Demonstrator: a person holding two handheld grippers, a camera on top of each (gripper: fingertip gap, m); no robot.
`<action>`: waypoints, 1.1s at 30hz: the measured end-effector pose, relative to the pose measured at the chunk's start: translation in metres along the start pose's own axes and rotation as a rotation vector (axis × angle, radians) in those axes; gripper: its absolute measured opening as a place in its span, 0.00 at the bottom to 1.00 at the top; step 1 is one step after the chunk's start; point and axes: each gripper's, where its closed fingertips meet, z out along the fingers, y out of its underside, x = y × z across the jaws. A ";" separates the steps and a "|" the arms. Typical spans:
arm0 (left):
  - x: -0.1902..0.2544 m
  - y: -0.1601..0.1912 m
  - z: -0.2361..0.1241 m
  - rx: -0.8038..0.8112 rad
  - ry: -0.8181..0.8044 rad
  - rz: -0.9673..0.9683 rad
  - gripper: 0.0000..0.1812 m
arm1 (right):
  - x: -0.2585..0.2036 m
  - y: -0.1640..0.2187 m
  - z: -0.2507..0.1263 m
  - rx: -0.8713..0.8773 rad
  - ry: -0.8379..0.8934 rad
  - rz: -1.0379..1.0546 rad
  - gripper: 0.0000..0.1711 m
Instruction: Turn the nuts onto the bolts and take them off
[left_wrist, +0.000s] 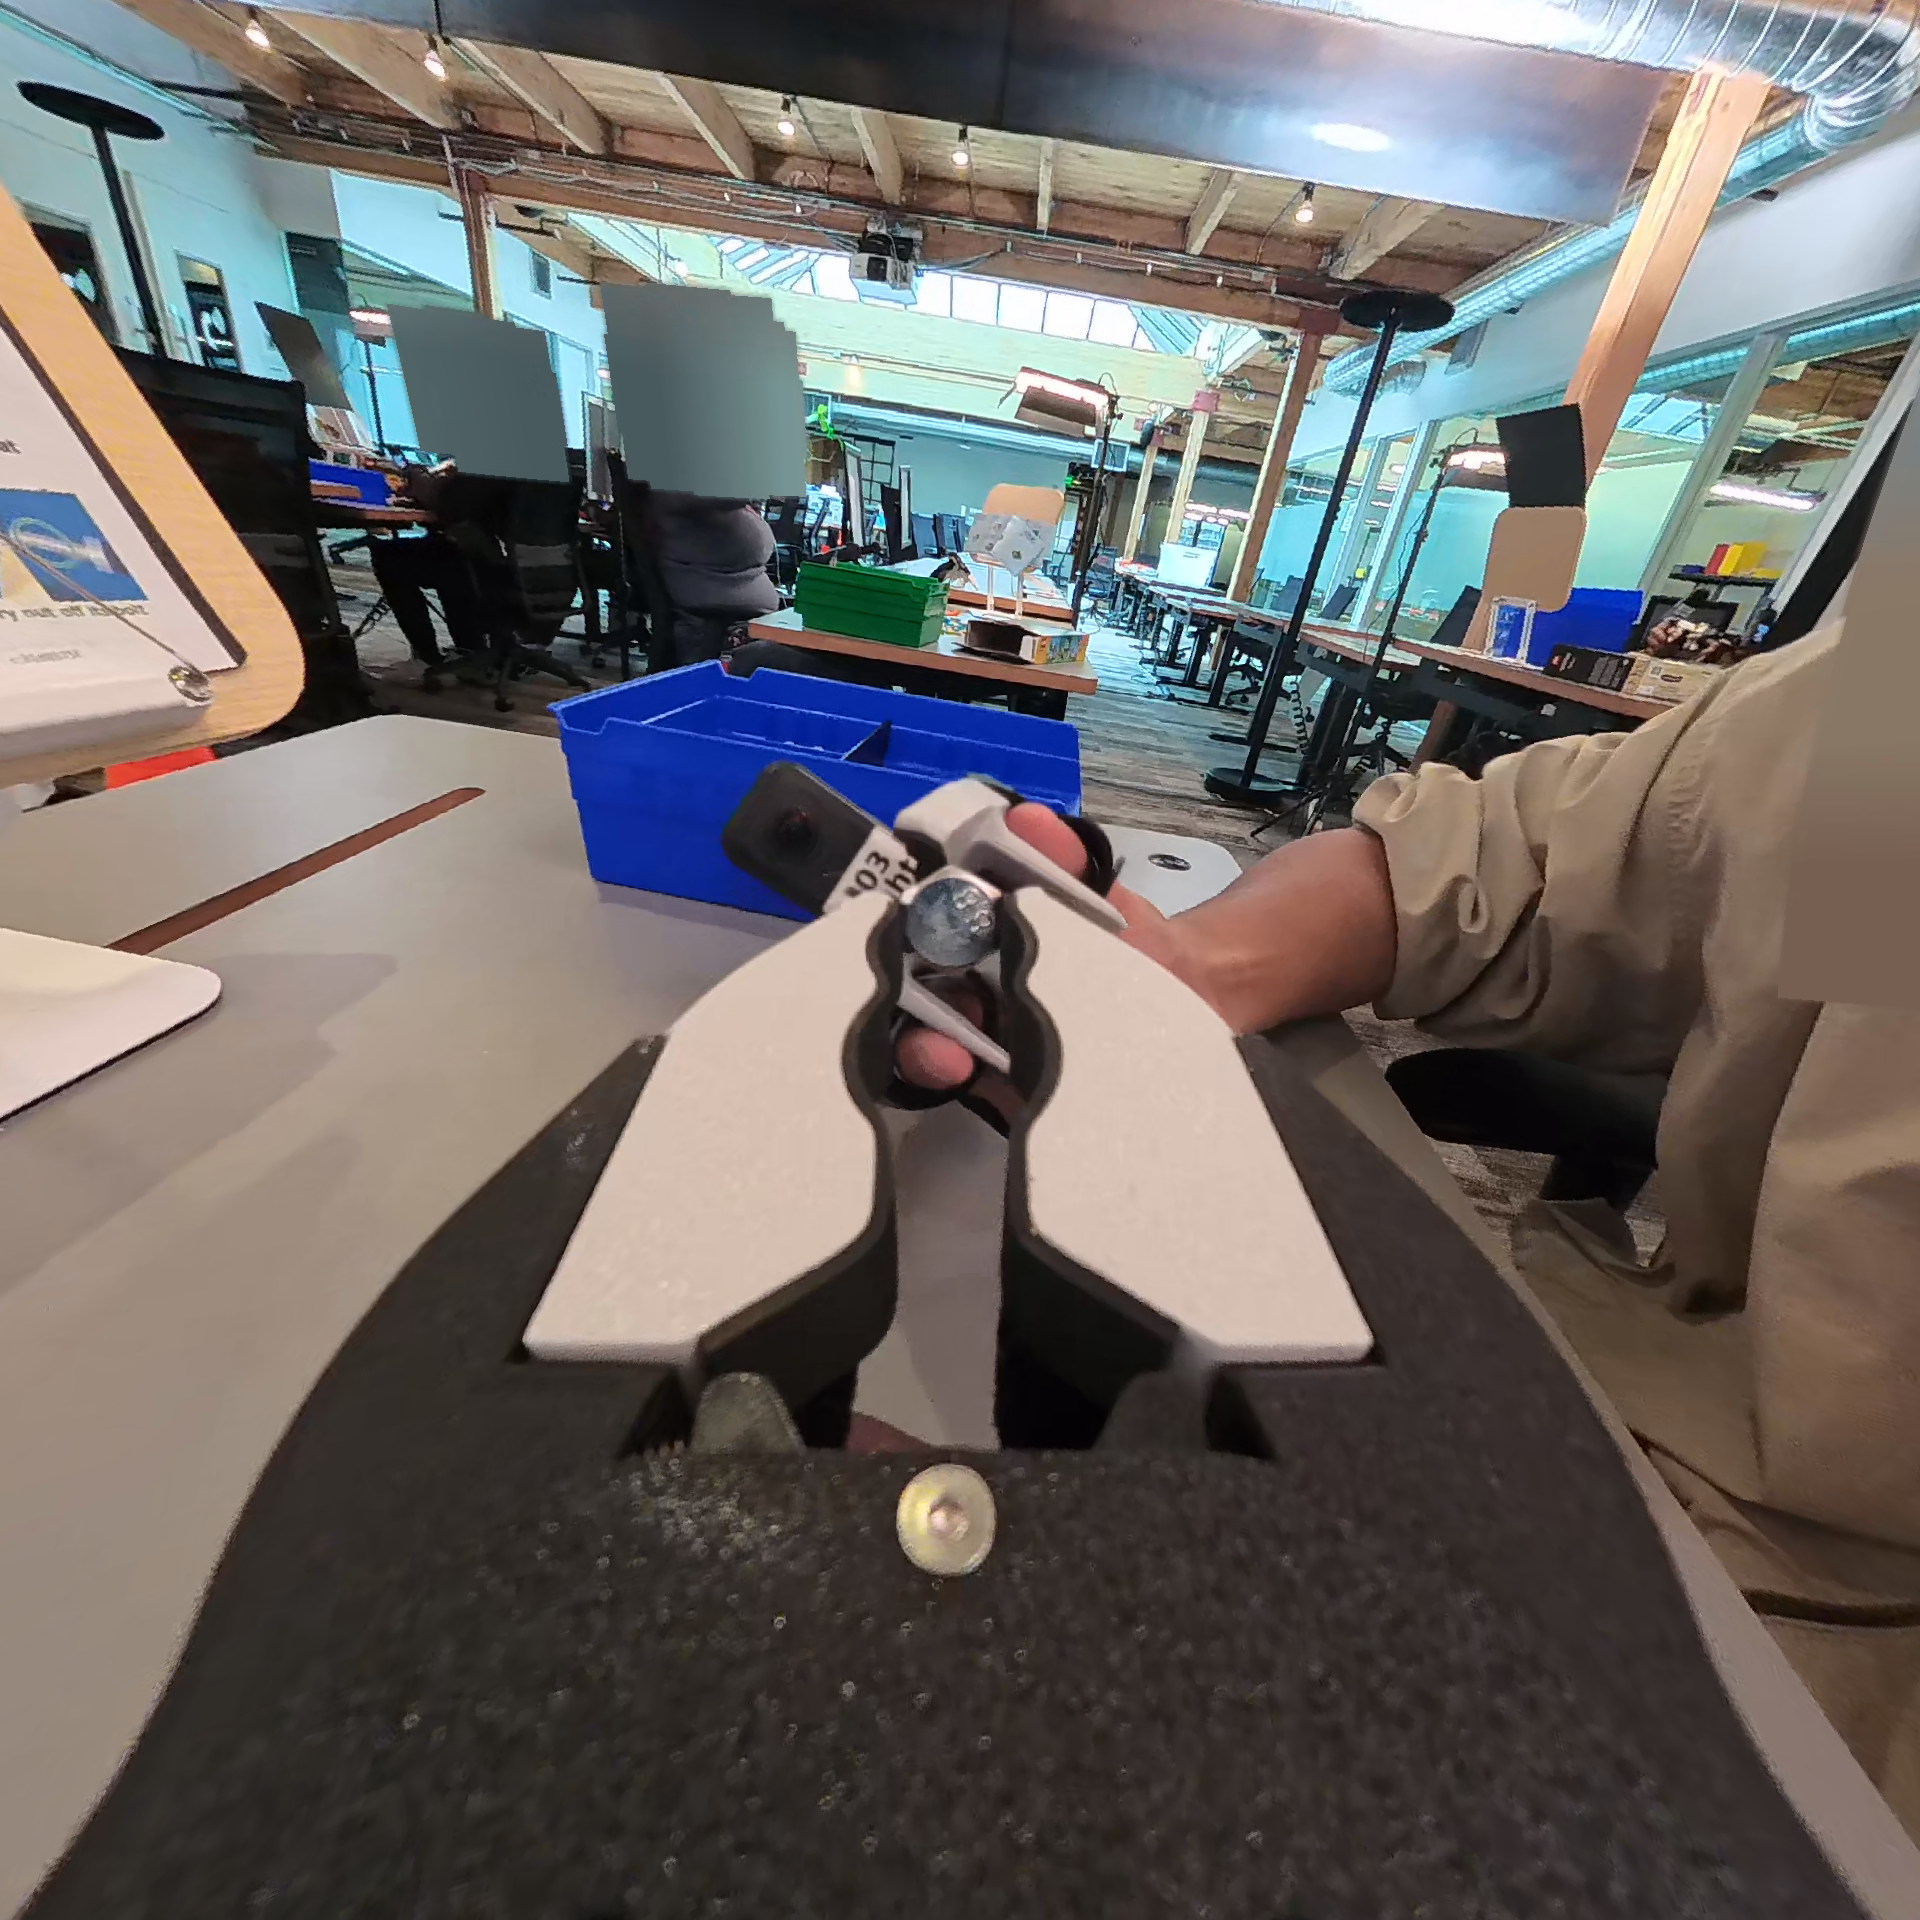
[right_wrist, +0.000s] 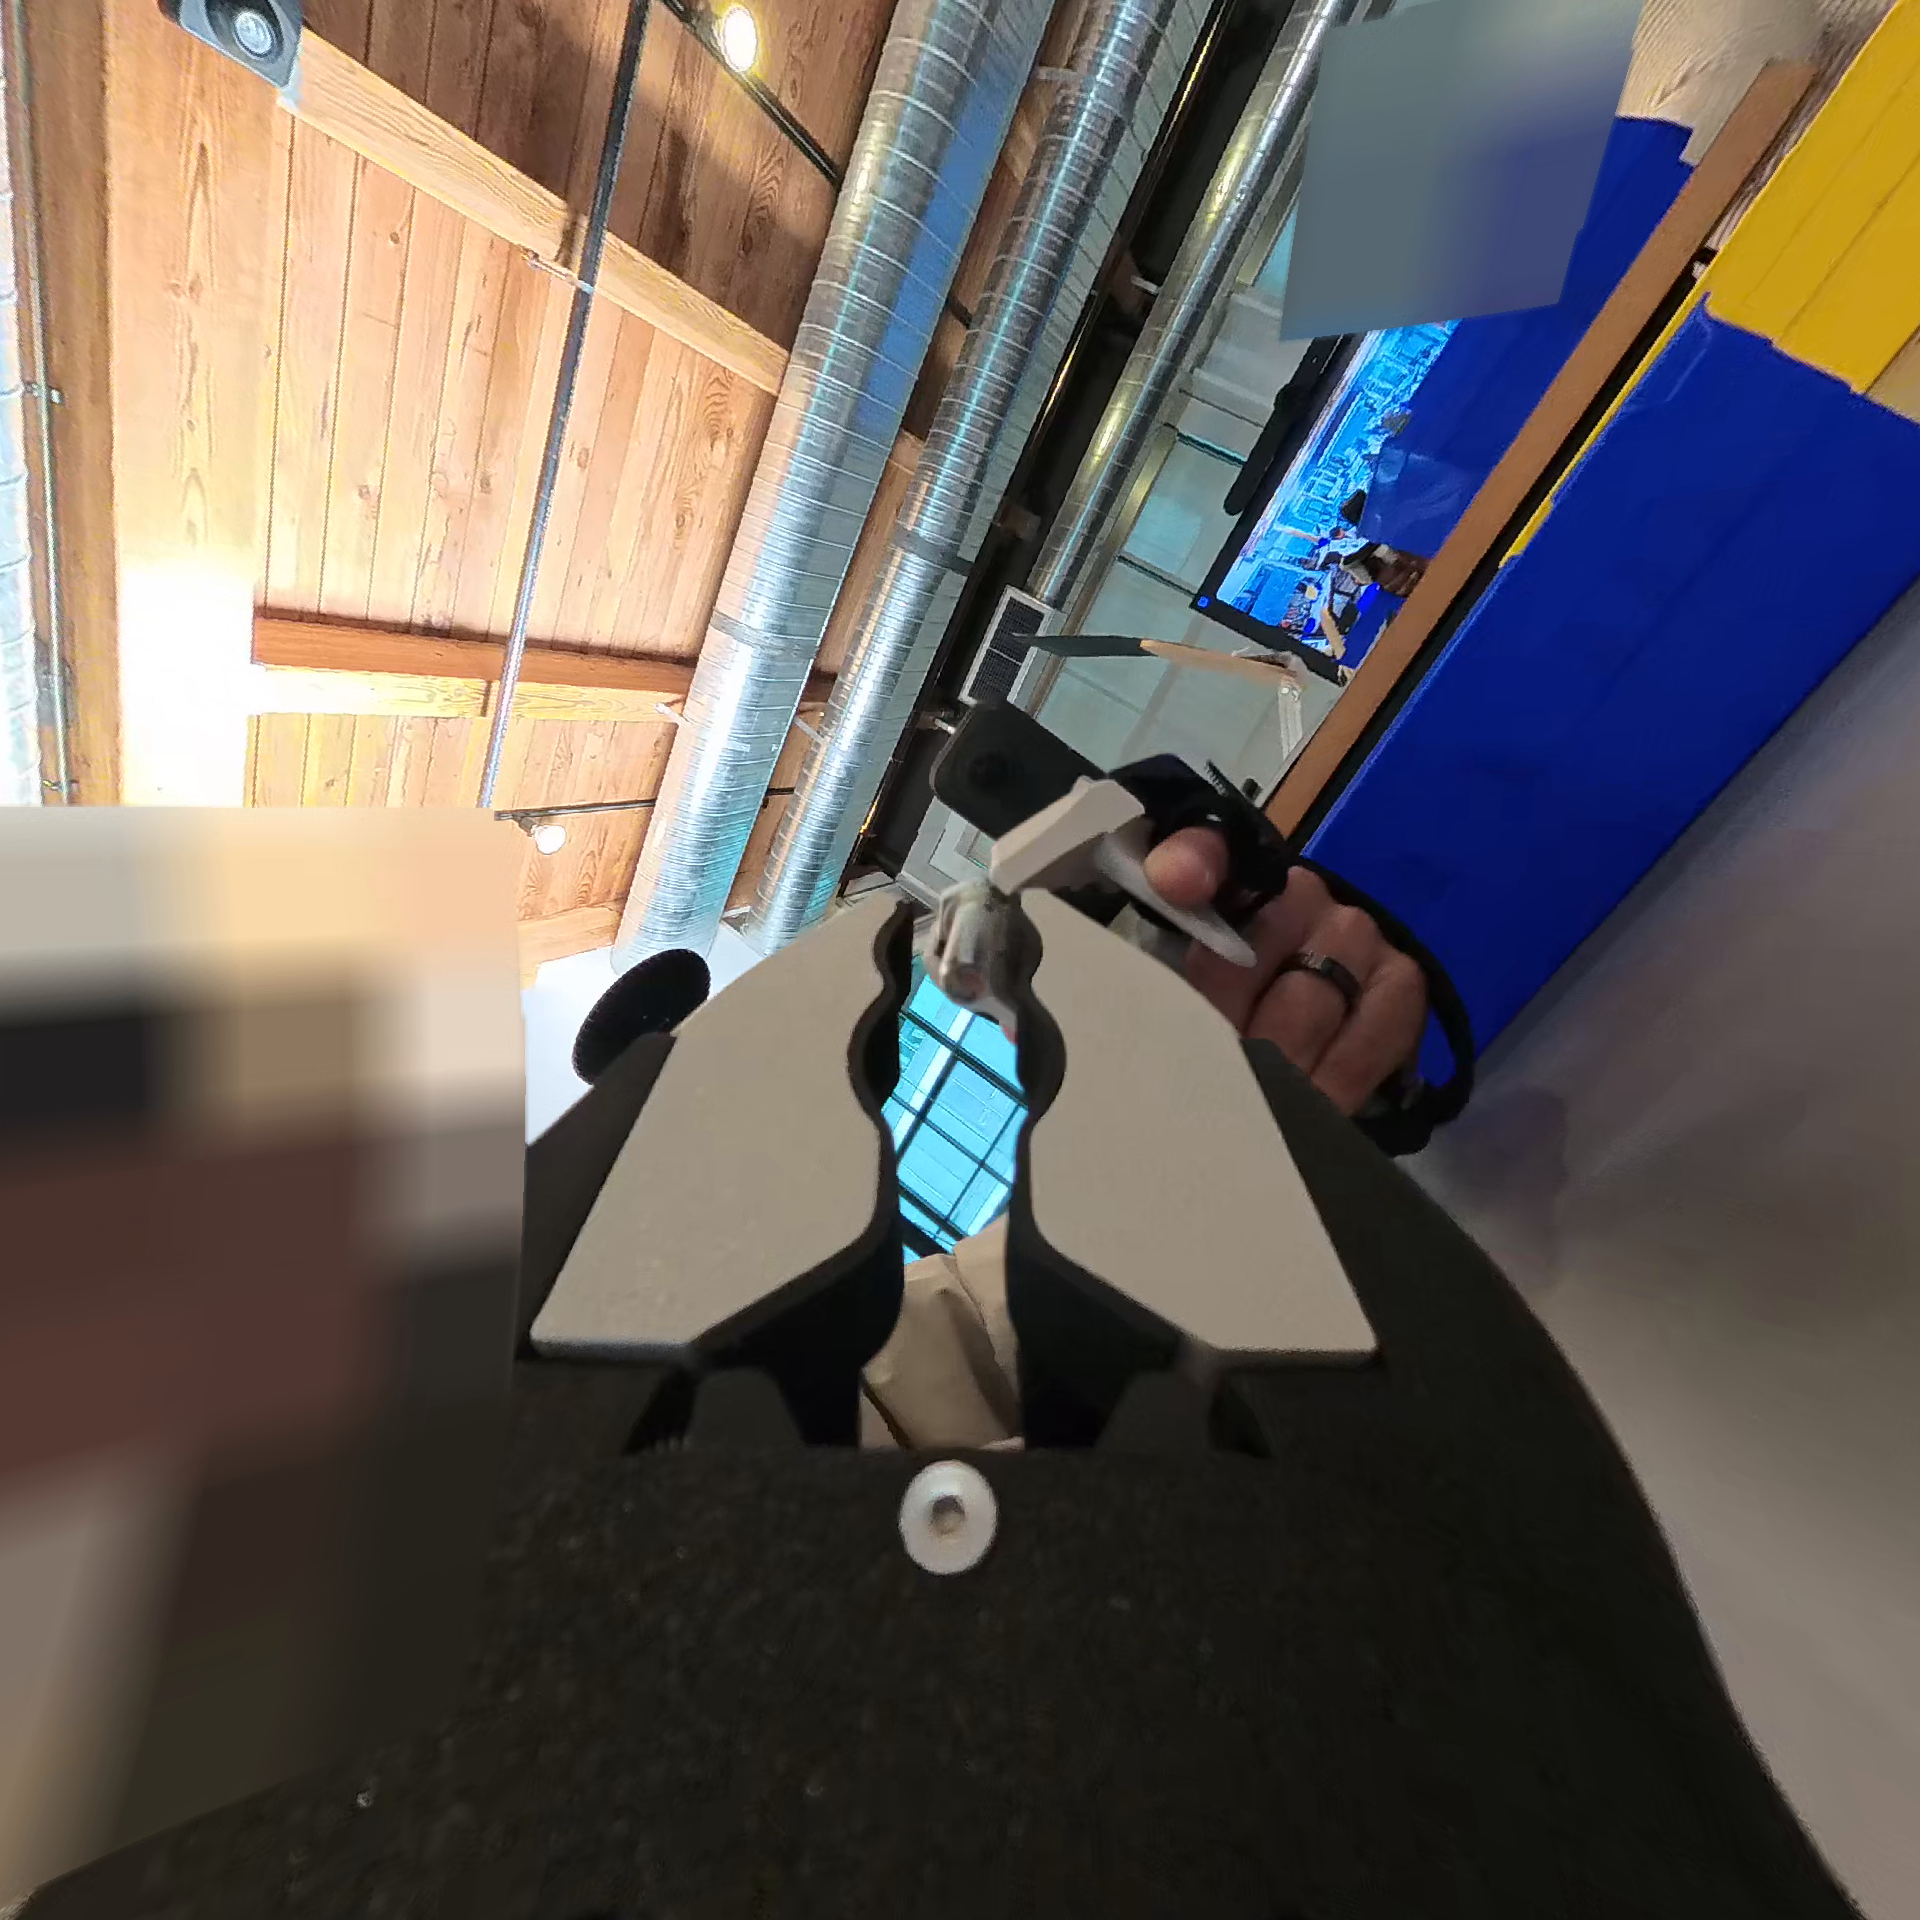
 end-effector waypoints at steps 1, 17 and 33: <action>0.000 0.002 0.001 -0.006 0.001 0.001 0.09 | 0.000 -0.001 -0.001 0.001 0.004 -0.008 0.10; -0.006 -0.004 -0.003 0.019 -0.021 -0.010 0.09 | -0.004 -0.018 -0.007 -0.028 0.116 -0.254 0.11; -0.021 0.004 -0.022 -0.108 -0.319 -0.034 0.09 | 0.035 -0.018 -0.018 -0.408 0.798 -1.343 0.19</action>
